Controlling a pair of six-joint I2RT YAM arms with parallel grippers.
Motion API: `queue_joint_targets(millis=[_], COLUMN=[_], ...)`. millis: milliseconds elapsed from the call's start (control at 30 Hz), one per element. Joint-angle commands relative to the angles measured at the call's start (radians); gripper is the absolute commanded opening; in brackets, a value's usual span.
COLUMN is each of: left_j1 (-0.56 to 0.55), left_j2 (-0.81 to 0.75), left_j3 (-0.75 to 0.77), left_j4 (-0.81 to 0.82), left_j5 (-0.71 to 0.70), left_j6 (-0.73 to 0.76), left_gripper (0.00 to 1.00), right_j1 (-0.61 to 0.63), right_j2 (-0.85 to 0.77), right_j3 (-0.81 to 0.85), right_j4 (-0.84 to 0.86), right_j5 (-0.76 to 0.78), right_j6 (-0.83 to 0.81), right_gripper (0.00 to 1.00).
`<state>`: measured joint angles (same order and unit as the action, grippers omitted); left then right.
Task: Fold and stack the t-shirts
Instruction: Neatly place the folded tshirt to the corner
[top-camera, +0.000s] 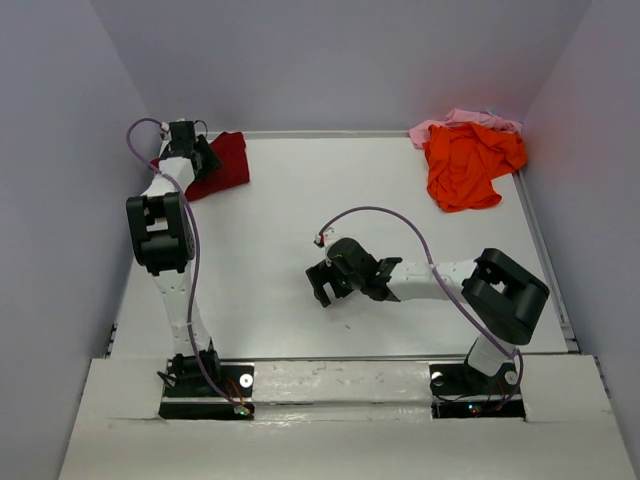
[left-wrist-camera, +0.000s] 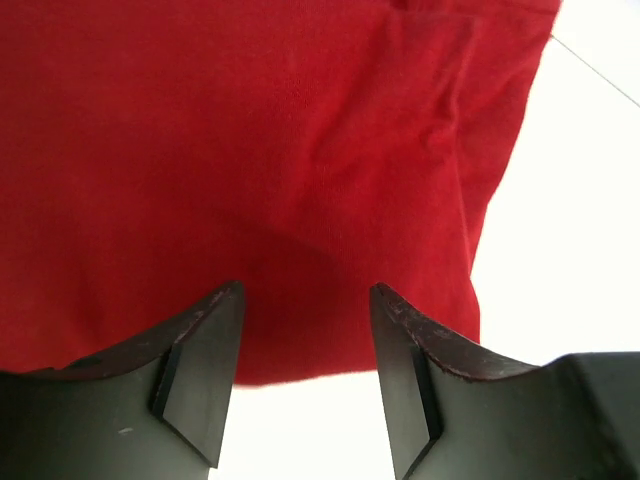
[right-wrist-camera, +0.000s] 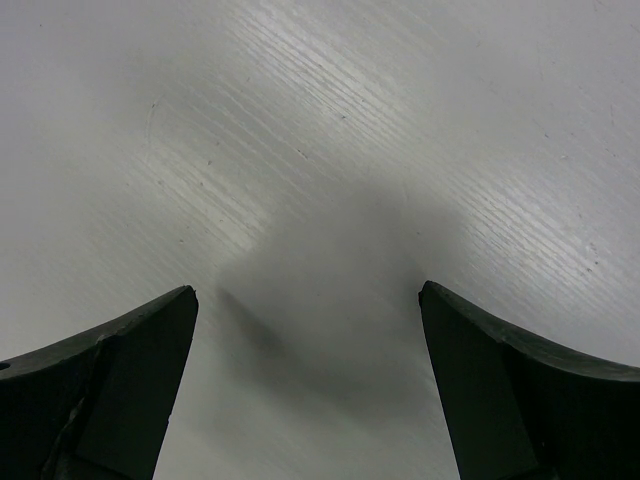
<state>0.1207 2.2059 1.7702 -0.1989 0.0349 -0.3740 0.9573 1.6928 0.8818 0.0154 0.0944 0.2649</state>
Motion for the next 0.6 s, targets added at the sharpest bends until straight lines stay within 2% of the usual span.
queue_joint_targets(millis=[0, 233, 367, 567], left_j1=[0.005, 0.019, 0.022, 0.037], left_j2=[-0.135, -0.186, -0.210, -0.141], left_j3=[-0.022, -0.040, -0.064, -0.017], left_j4=[0.026, 0.006, 0.021, -0.008], left_j5=[-0.067, -0.052, -0.138, -0.277], left_j6=[0.043, 0.057, 0.067, 0.032], left_gripper=[0.63, 0.63, 0.63, 0.63], right_j1=[0.009, 0.009, 0.009, 0.009], right_j2=[-0.008, -0.013, -0.022, -0.027], right_j3=[-0.004, -0.007, -0.010, -0.017], right_j4=[0.044, 0.047, 0.047, 0.047], right_j5=[-0.004, -0.012, -0.013, -0.016], right_j6=[-0.010, -0.007, -0.006, -0.009], right_gripper=[0.98, 0.98, 0.98, 0.98])
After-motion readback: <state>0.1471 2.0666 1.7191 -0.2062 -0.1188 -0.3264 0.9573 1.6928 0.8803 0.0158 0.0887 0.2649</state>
